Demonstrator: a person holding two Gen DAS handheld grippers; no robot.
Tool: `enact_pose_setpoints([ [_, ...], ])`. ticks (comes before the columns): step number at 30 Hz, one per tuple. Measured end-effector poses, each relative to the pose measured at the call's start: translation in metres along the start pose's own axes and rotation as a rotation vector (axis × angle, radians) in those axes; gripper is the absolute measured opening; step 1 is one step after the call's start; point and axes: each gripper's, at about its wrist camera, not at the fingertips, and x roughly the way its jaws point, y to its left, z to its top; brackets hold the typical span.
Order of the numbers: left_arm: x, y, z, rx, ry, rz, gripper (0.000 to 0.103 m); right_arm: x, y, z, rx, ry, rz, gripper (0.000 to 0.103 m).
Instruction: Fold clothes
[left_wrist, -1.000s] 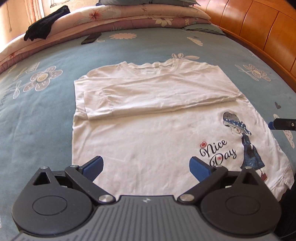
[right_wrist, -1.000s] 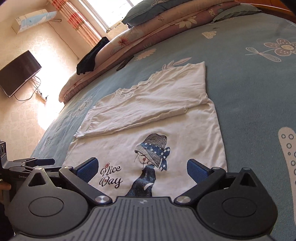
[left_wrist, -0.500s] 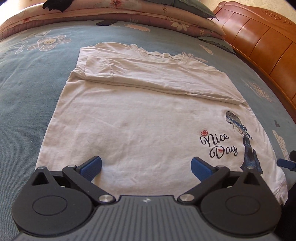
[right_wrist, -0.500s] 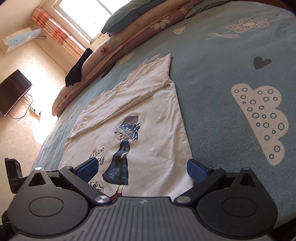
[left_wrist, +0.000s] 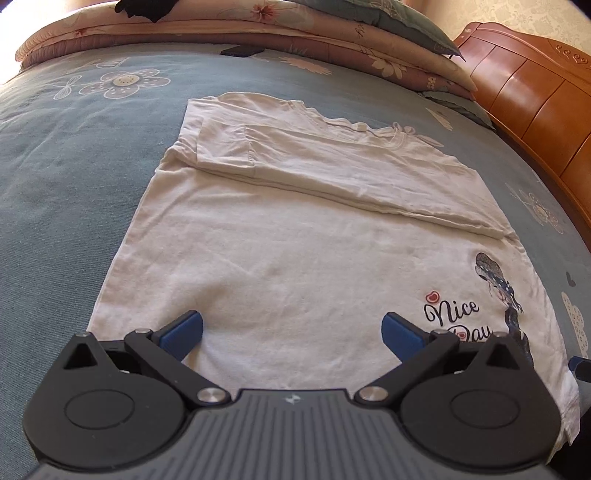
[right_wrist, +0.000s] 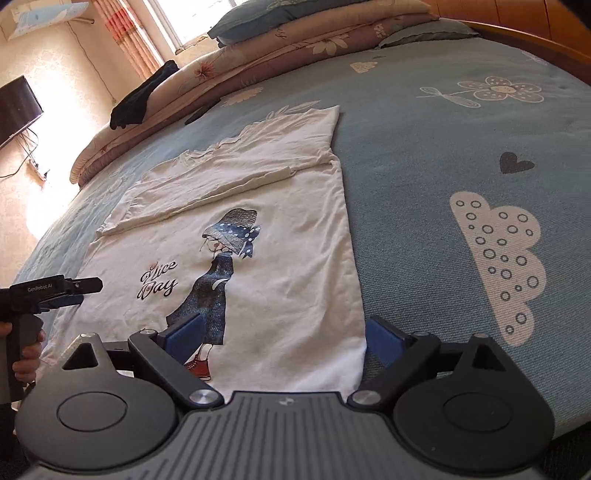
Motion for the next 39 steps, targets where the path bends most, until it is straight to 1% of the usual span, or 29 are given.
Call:
enact_pose_setpoints([
  [2,0.003,-0.003,0.002,0.013,0.006,0.018,0.102,-0.002,0.006,0.003,-0.023,-0.024,0.054,0.096],
  [4,0.005,-0.007,0.001,0.034,0.004,0.036,0.102,0.006,0.012,0.006,-0.045,-0.009,0.077,0.096],
  [6,0.006,-0.010,-0.001,0.058,-0.003,0.051,0.102,0.024,0.016,0.008,-0.058,0.025,0.054,0.096],
  [9,0.005,-0.009,-0.003,0.063,-0.010,0.042,0.102,0.043,0.016,0.015,-0.075,0.014,0.038,0.101],
  [12,0.006,-0.003,0.003,0.036,-0.008,0.024,0.102,0.052,0.014,0.029,-0.058,-0.004,-0.002,0.101],
  [14,0.005,0.001,0.009,0.001,0.000,0.014,0.102,0.049,0.014,0.035,-0.030,-0.004,-0.002,0.100],
  [16,-0.001,0.005,0.011,-0.049,-0.001,-0.031,0.102,0.040,0.020,0.035,-0.045,-0.012,0.063,0.101],
  [17,-0.003,0.006,0.012,-0.070,0.000,-0.055,0.102,0.039,0.024,0.033,-0.055,-0.002,0.091,0.102],
  [20,-0.004,0.003,0.009,-0.065,0.018,-0.136,0.102,0.050,0.033,0.023,-0.090,0.048,0.124,0.103],
  [21,0.000,0.001,0.008,-0.049,0.017,-0.123,0.102,0.058,0.034,0.021,-0.102,0.054,0.098,0.103],
  [23,0.007,-0.002,0.006,-0.019,0.015,-0.099,0.102,0.064,0.037,0.021,-0.129,0.017,0.075,0.103],
  [25,0.009,0.000,0.009,-0.029,0.001,-0.100,0.102,0.071,0.042,0.025,-0.162,0.025,0.050,0.103],
  [28,0.011,0.004,0.011,-0.042,-0.014,-0.118,0.102,0.074,0.049,0.020,-0.246,0.028,0.019,0.103],
  [31,0.011,0.002,0.007,0.016,-0.027,-0.117,0.102,0.073,0.054,0.012,-0.308,0.007,-0.005,0.103],
  [32,0.010,-0.001,0.004,0.046,-0.034,-0.109,0.102,0.072,0.055,0.012,-0.310,0.006,-0.014,0.103],
  [36,0.011,-0.016,-0.005,0.182,-0.045,-0.048,0.102,0.065,0.058,0.027,-0.235,-0.027,0.007,0.103],
  [37,0.012,-0.020,-0.007,0.209,-0.048,-0.030,0.102,0.069,0.058,0.031,-0.234,-0.031,0.015,0.103],
  [39,0.013,-0.024,-0.009,0.224,-0.054,-0.002,0.102,0.087,0.055,0.038,-0.237,-0.011,-0.029,0.103],
])
